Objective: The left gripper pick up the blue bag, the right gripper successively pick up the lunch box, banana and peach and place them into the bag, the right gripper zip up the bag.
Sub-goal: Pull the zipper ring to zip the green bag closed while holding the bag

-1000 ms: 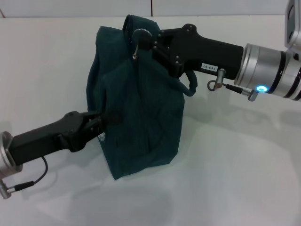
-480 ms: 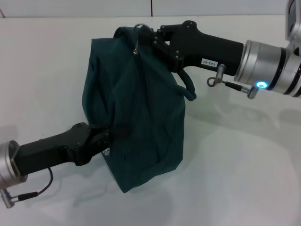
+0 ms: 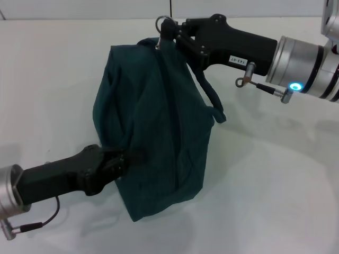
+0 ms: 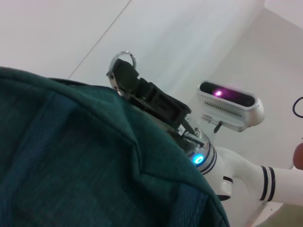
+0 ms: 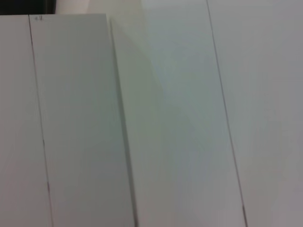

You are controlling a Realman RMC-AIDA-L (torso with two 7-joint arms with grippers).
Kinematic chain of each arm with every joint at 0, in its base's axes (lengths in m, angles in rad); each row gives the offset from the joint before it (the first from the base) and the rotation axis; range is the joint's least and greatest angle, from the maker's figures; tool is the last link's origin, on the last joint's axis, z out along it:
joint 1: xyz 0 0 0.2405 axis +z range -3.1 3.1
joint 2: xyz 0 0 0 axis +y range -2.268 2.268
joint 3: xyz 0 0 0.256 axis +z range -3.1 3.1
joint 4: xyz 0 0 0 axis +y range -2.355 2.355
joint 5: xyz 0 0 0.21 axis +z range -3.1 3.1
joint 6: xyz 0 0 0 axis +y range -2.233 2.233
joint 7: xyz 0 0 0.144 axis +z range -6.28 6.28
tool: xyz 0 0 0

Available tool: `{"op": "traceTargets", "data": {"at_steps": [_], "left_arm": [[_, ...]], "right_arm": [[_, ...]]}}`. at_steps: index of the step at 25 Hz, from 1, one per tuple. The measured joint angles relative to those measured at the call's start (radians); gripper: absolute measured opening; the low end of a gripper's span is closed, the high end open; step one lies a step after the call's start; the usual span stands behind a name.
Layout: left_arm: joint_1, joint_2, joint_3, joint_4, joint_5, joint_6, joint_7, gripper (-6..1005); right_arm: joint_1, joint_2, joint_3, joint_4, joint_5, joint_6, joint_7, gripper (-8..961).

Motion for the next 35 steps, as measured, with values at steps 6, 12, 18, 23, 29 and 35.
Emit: {"op": "traceTargets", "data": {"at_steps": [6,12,18,23,29,35], "left_arm": [[0.024,0.01,-0.004,0.0,-0.007,0.021,0.011,47],[0.047,0.012,-0.007,0.0,-0.01,0.032,0.05,48],[0.072,0.01,-0.07,0.0,-0.012,0.03,0.092,54],[0.08,-0.004,-0.144,0.0,-0.016,0.025,0.14,89],[0.058,0.003,-0.163,0.0,-0.013,0.021,0.105,131],[0.04,0.016,-0.167,0.001,-0.079,-0.016,-0.01,309]], "right_arm": [[-0.006,0.003,0.008,-0.001,0.003,0.022,-0.023,1],[-0.019,0.005,0.014,0.0,0.003,0.084,-0.063,1],[-0.053,0.005,0.009,-0.03,-0.002,0.077,-0.083,1],[-0.122,0.003,0.007,-0.119,-0.007,0.086,-0.103,1],[-0.132,0.0,0.007,-0.127,-0.008,0.085,-0.1,1],[-0.136,-0.003,0.007,-0.124,-0.008,0.08,-0.102,2]]}}
